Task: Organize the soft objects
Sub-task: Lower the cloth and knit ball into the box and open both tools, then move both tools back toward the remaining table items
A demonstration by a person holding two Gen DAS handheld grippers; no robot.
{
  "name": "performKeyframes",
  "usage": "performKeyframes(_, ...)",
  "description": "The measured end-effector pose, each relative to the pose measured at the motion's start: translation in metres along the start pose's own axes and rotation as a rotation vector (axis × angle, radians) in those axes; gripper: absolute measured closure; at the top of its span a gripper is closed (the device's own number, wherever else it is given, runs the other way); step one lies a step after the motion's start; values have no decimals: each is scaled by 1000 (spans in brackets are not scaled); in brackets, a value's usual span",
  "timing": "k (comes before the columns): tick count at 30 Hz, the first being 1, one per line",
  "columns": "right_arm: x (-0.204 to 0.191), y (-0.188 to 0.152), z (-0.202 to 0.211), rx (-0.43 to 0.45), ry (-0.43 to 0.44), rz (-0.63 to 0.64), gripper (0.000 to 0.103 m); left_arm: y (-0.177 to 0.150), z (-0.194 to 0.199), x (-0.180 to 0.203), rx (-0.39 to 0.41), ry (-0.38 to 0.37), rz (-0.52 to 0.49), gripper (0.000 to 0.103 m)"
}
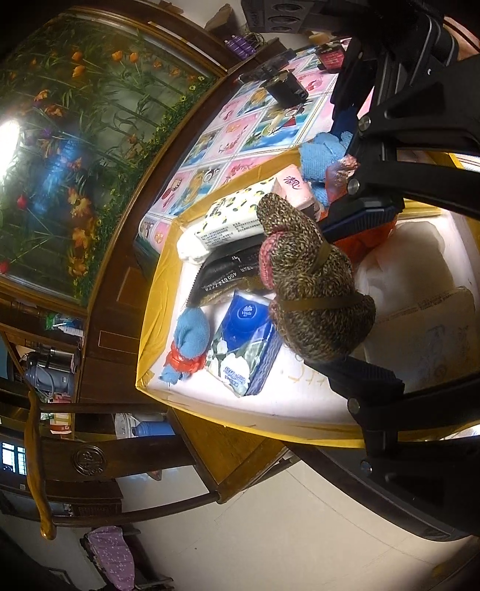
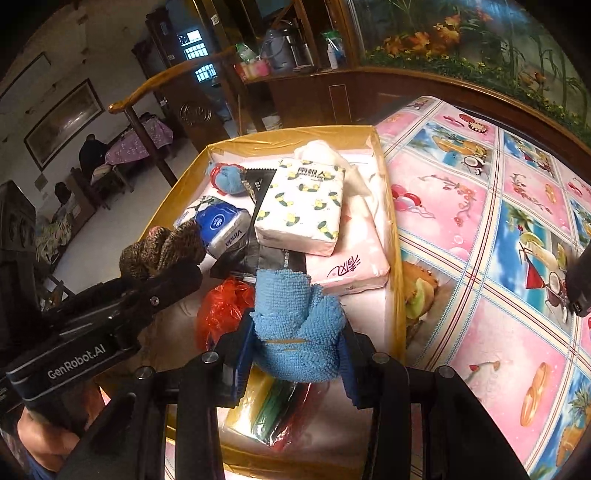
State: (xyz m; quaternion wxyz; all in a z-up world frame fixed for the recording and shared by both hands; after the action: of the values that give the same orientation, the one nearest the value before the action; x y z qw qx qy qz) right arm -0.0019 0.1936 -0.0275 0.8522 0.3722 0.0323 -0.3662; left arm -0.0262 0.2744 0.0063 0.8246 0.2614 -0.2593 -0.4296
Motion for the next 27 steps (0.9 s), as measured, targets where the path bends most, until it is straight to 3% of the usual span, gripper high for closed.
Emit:
performKeyframes(6,3,0,6,10,16,-15,46,3,4,-5,9,-21,33,28)
performKeyframes(16,9,-7,54,105,71,-45,45,2,28,13,44,-49,19,28)
performKeyframes(22,34,-36,105,175,97,-78,45,-5,52,65,87,-104,-86,28)
performKeyframes(27,86,-66,163,260,60,-135,45,-29,61,126,84,-172,-216,27)
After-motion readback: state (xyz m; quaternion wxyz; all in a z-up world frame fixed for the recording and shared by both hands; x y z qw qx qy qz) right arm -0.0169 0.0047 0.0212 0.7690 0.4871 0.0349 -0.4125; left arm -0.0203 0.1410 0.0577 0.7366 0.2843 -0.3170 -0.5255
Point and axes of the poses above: each gripper's, at about its wrist camera, not at the fingertips, and z roughly against the way its jaws point, x to its right, y to its top, the point moved 7 cm from there along -z, roughly the way its jaws point, and after that the axes turned 6 degrees about y, right-handed, at the moved point
